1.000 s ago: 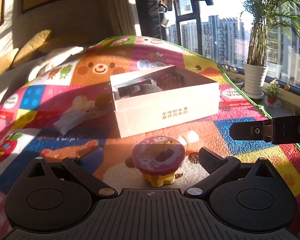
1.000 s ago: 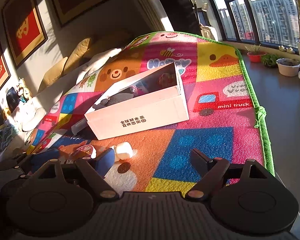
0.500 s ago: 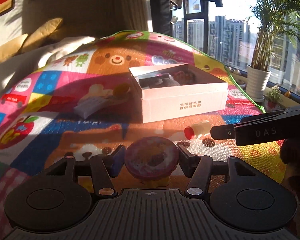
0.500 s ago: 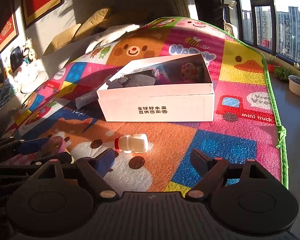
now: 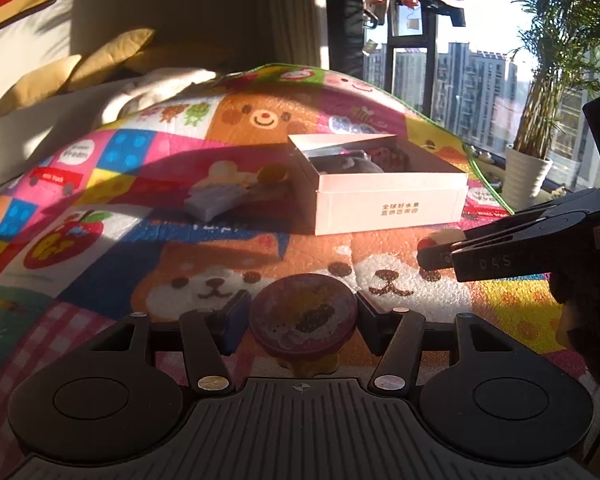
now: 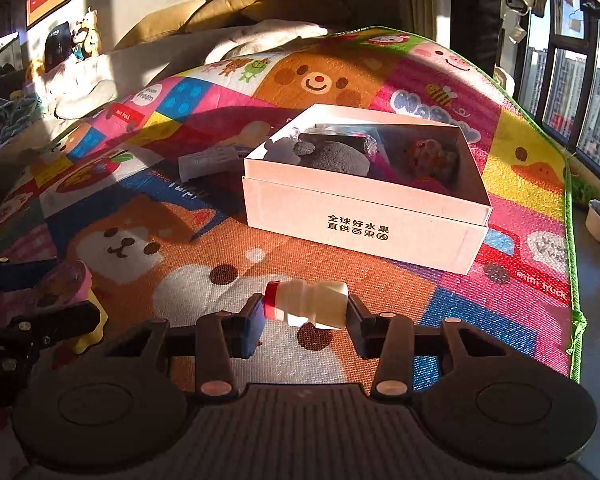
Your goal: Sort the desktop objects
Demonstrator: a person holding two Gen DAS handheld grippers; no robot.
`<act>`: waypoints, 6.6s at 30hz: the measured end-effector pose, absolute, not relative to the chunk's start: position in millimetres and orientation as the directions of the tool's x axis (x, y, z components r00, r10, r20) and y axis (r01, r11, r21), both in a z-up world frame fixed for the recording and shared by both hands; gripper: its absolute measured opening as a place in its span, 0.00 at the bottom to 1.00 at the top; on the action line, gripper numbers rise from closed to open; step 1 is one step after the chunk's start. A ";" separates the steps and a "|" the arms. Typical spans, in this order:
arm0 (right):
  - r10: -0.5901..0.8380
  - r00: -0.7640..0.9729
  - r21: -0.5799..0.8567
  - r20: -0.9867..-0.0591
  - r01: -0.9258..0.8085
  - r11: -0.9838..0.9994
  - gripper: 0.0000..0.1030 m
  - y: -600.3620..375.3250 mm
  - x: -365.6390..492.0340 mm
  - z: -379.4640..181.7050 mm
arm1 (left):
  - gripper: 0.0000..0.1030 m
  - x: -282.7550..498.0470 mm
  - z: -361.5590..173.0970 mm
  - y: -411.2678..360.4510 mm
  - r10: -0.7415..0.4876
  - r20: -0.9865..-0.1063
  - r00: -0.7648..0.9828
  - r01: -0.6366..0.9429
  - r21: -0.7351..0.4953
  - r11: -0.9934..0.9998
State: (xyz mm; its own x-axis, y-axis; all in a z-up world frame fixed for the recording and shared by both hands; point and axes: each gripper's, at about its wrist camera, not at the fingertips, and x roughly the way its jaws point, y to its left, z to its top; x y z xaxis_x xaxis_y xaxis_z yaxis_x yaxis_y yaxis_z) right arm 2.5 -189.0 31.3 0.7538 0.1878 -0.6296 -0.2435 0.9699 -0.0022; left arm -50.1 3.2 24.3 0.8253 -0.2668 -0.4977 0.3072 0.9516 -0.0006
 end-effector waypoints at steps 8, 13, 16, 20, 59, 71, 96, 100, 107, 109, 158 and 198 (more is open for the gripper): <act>0.207 0.816 0.011 -0.540 -0.239 0.971 0.42 -230.0 -43.2 86.7 | 0.60 -44.4 70.0 -36.4 -0.322 -0.430 0.843 0.383 0.061 0.922; 0.186 0.884 0.039 -0.429 -0.188 0.981 0.42 -261.3 -22.3 142.4 | 0.60 -4.7 109.3 -69.1 -0.364 -0.361 0.858 0.430 0.121 0.894; 0.167 0.907 0.051 -0.386 -0.160 0.986 0.42 -274.5 11.4 168.1 | 0.60 22.7 127.8 -89.2 -0.388 -0.301 0.871 0.448 0.164 0.879; 0.186 0.903 0.085 -0.388 -0.166 0.982 0.42 -280.1 76.7 184.6 | 0.64 71.1 135.5 -112.6 -0.405 -0.241 0.882 0.448 0.167 0.878; -0.170 0.575 -0.353 -0.800 -0.224 0.908 0.37 -24.1 303.1 21.0 | 1.00 110.7 -9.7 96.2 -0.180 -0.539 0.823 -0.007 -0.326 0.945; 0.065 0.579 -0.148 -0.813 -0.313 0.938 0.31 -60.1 232.2 69.5 | 1.00 110.1 -9.2 99.5 -0.198 -0.531 0.824 -0.002 -0.351 0.936; 0.227 0.402 -0.013 -0.887 -0.513 0.858 0.98 12.1 275.8 26.5 | 1.00 109.6 -10.4 88.1 -0.252 -0.542 0.802 0.079 -0.322 0.943; 0.222 0.452 -0.040 -0.864 -0.501 0.865 0.67 3.7 261.5 36.4 | 1.00 104.6 -8.3 82.1 -0.274 -0.543 0.793 0.120 -0.302 0.946; 0.341 0.386 0.095 -0.857 -0.532 0.842 0.24 -27.5 215.1 55.9 | 1.00 56.6 -6.7 59.5 -0.334 -0.564 0.756 0.239 -0.237 0.942; 0.324 0.440 0.053 -0.838 -0.524 0.850 0.51 -30.8 204.9 56.1 | 1.00 48.4 -6.2 56.5 -0.322 -0.553 0.768 0.235 -0.224 0.946; 0.385 0.474 0.056 -0.792 -0.571 0.819 0.93 -120.9 104.3 49.2 | 1.00 -20.3 2.0 36.9 -0.361 -0.603 0.711 0.327 -0.171 0.930; 0.330 0.731 0.344 -0.597 -0.139 0.929 0.86 -281.0 -8.6 14.3 | 1.00 27.6 -14.8 -71.1 -0.361 -0.659 0.660 0.535 0.076 0.841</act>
State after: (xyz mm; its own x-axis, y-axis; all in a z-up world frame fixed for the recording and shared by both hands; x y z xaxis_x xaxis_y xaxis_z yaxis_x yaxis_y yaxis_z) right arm -8.6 -281.0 14.3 0.7308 0.3301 -0.5974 -0.1386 0.9288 0.3437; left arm 27.6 -71.1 -14.8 0.6601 -0.3606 -0.6589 0.5351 0.8414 0.0756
